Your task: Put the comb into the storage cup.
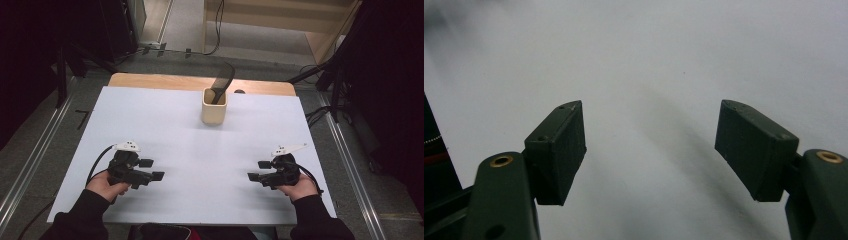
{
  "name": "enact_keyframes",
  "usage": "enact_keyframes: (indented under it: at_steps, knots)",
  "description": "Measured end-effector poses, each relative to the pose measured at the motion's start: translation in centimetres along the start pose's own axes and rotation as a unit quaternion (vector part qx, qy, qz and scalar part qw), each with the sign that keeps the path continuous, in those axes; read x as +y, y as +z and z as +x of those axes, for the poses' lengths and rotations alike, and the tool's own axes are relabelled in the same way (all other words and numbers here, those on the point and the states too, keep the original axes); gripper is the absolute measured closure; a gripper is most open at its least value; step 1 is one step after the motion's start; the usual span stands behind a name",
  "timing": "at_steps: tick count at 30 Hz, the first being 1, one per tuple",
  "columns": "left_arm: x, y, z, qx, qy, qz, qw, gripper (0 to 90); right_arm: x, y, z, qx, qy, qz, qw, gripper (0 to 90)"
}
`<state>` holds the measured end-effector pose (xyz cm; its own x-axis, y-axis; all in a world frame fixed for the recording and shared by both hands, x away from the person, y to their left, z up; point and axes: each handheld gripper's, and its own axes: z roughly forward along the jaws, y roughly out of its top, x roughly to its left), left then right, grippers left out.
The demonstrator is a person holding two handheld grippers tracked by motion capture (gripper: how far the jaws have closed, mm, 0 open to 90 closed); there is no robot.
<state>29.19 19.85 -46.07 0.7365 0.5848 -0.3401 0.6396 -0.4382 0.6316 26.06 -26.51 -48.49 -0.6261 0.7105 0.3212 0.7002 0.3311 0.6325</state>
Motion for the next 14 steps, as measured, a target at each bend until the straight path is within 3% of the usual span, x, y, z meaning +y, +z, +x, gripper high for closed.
enact_keyframes:
  at_steps: [9,14]
  knots:
    - [-0.01,-0.03,0.08,-0.001,-0.003,-0.003,1.0,27.9,0.0,0.01,0.01,0.0,-0.002,0.001,1.0,26.6]
    - [0.02,-0.2,0.34,-0.013,-0.012,-0.011,0.9998,28.0,-0.01,-0.03,-0.02,0.0,-0.001,0.0,1.0,26.1]
